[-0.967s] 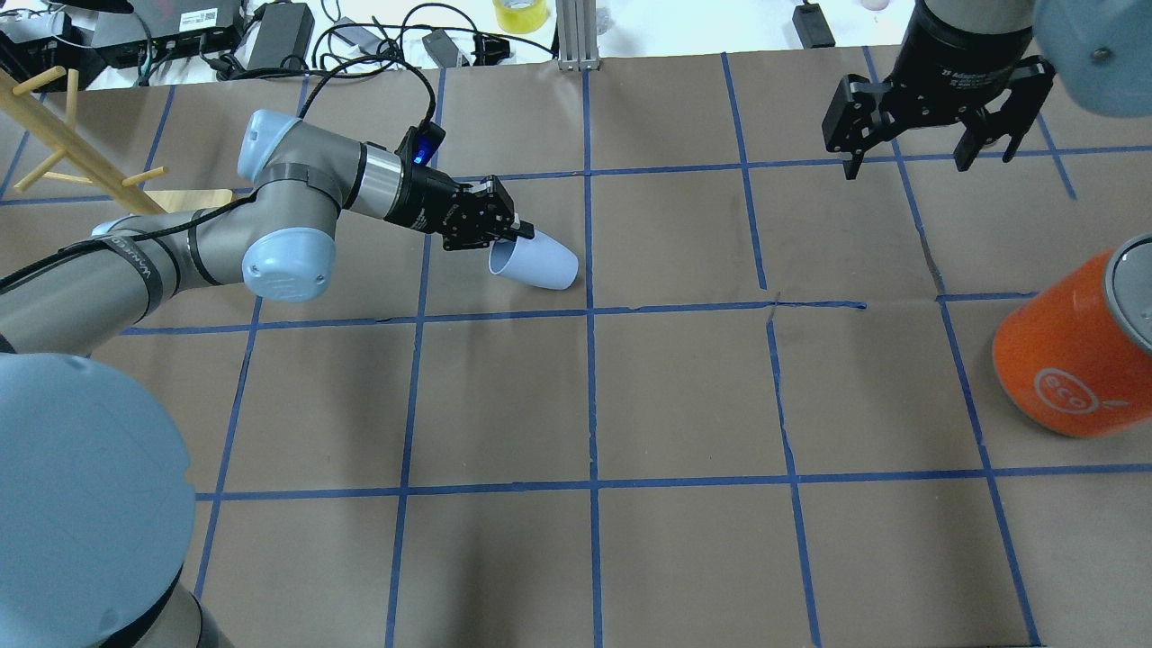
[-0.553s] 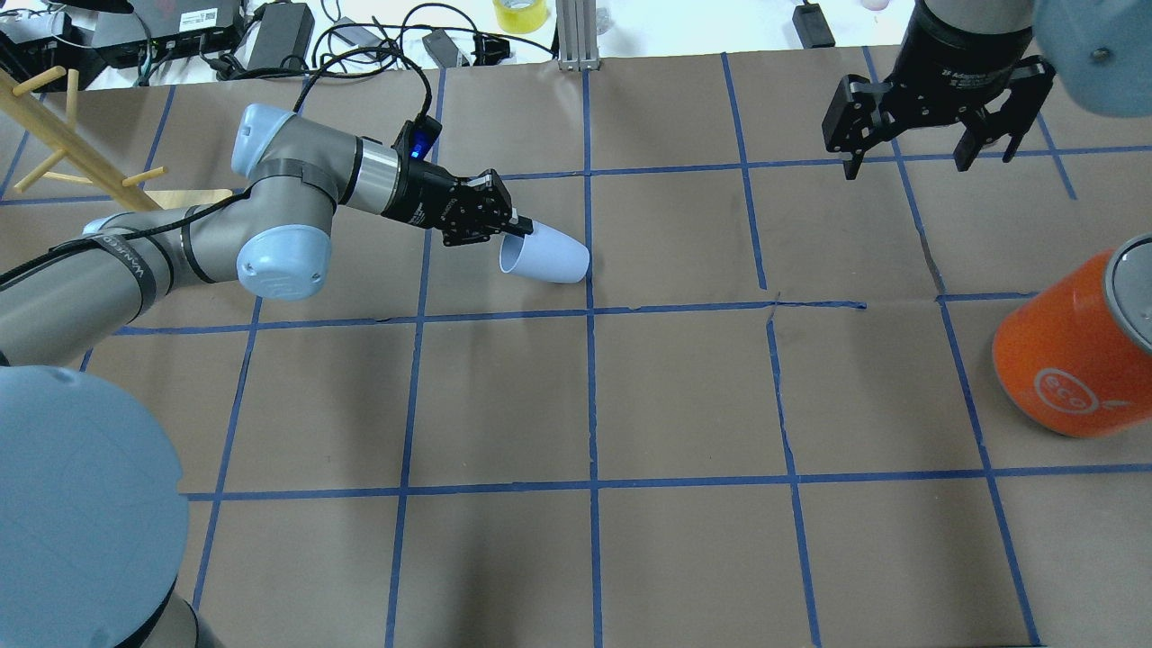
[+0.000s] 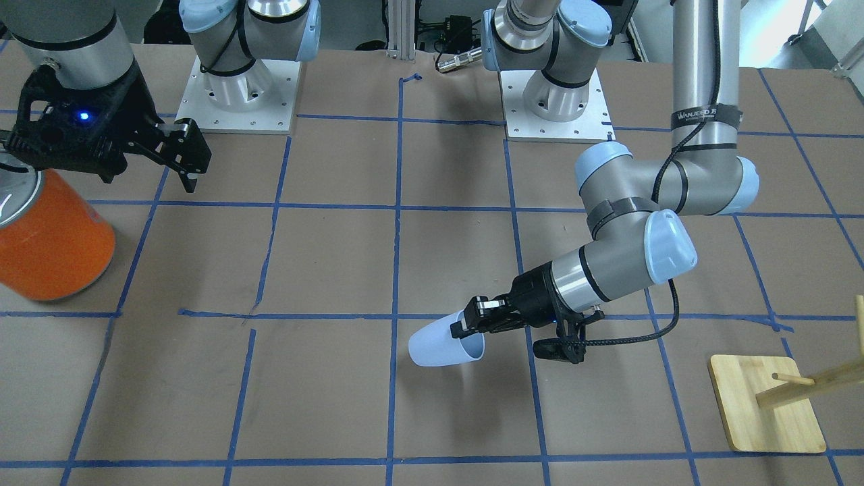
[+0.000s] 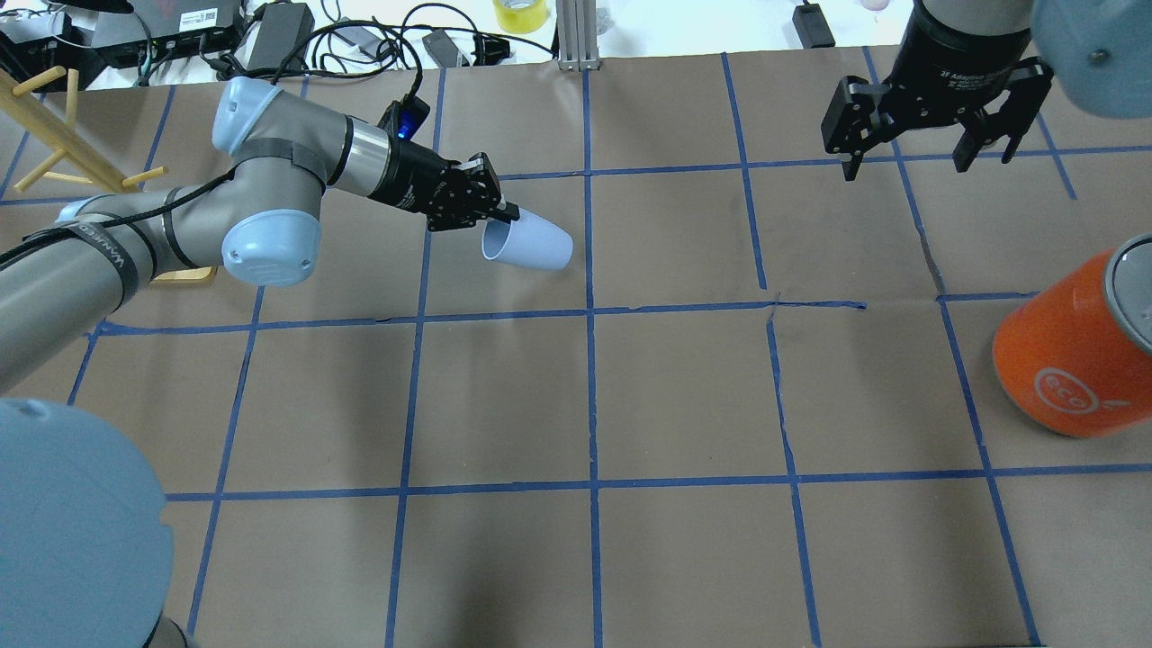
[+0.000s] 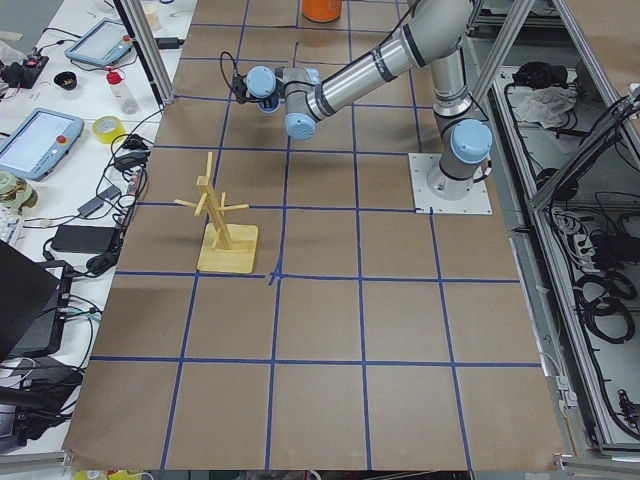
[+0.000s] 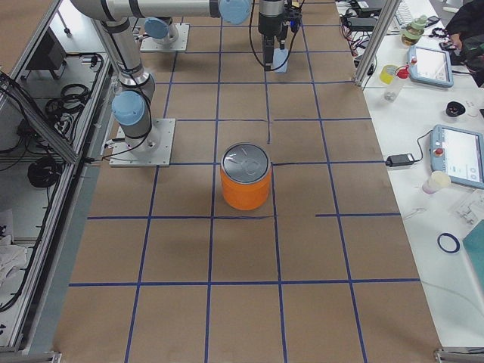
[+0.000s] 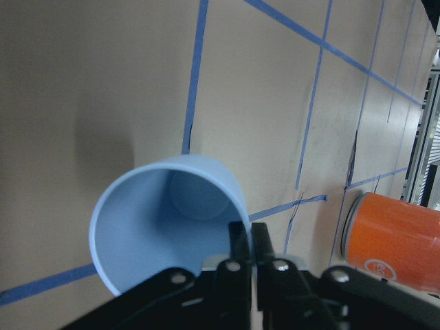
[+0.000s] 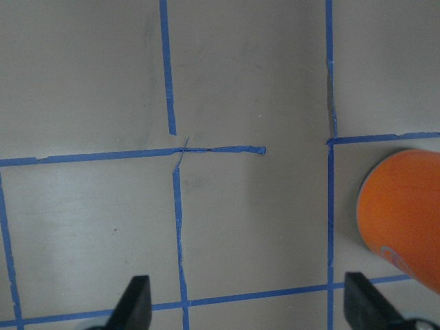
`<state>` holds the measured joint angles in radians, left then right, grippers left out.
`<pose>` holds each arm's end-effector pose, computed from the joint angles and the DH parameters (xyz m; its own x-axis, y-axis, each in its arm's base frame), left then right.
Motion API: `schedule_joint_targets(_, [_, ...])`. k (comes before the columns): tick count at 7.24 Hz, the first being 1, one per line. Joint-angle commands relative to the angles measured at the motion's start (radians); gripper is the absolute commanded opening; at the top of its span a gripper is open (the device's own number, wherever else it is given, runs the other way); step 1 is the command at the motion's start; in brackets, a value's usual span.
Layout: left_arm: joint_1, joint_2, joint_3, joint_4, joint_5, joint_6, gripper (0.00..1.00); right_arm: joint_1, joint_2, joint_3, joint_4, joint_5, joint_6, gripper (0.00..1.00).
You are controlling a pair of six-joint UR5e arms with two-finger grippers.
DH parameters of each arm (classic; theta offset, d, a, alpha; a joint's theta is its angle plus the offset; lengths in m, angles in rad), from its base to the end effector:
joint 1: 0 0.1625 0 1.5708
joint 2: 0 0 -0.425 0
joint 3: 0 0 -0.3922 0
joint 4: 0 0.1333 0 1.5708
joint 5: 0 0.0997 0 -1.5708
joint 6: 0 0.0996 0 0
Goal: Flip cup
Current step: 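Swing the cup upright with the left gripper and set it down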
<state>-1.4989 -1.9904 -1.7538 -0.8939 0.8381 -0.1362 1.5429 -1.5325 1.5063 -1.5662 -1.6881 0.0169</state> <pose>-0.1562 -0.6140 0.2619 -0.7284 -0.1389 0.6709 -0.1721 0.9849 0.0170 0.1074 -0.5133 0.5007 -0.9921 0.0471 0.1166 0.0447 0.9987 -0.0236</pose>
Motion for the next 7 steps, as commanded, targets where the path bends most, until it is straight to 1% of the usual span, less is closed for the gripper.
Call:
schedule_joint_targets(1, [-0.007,0.080,0.037,-0.020,0.248,-0.010,0.03,0.000,0.000,0.000,0.000,0.001,0.000,1.00])
schedule_joint_targets(2, [-0.026,0.100,0.048,-0.020,0.429,-0.002,0.03,0.000,0.000,0.002,0.000,0.001,0.000,1.00])
schedule_joint_targets(3, [-0.053,0.093,0.060,-0.017,0.581,0.029,0.03,0.000,0.000,0.002,0.000,-0.001,0.000,1.00])
schedule_joint_targets(4, [-0.057,0.075,0.079,-0.014,0.705,0.114,0.03,0.000,0.000,0.002,0.000,0.001,0.001,1.00])
schedule_joint_targets(5, [-0.055,0.064,0.097,-0.013,0.783,0.213,0.03,0.000,0.000,0.002,0.000,0.001,0.000,1.00])
schedule_joint_targets(6, [-0.053,0.039,0.117,-0.013,0.849,0.271,0.03,0.000,0.000,0.003,0.000,0.001,0.001,1.00])
schedule_joint_targets(7, [-0.052,0.022,0.129,-0.013,0.872,0.320,0.03,0.000,0.000,0.003,0.000,0.001,0.002,1.00])
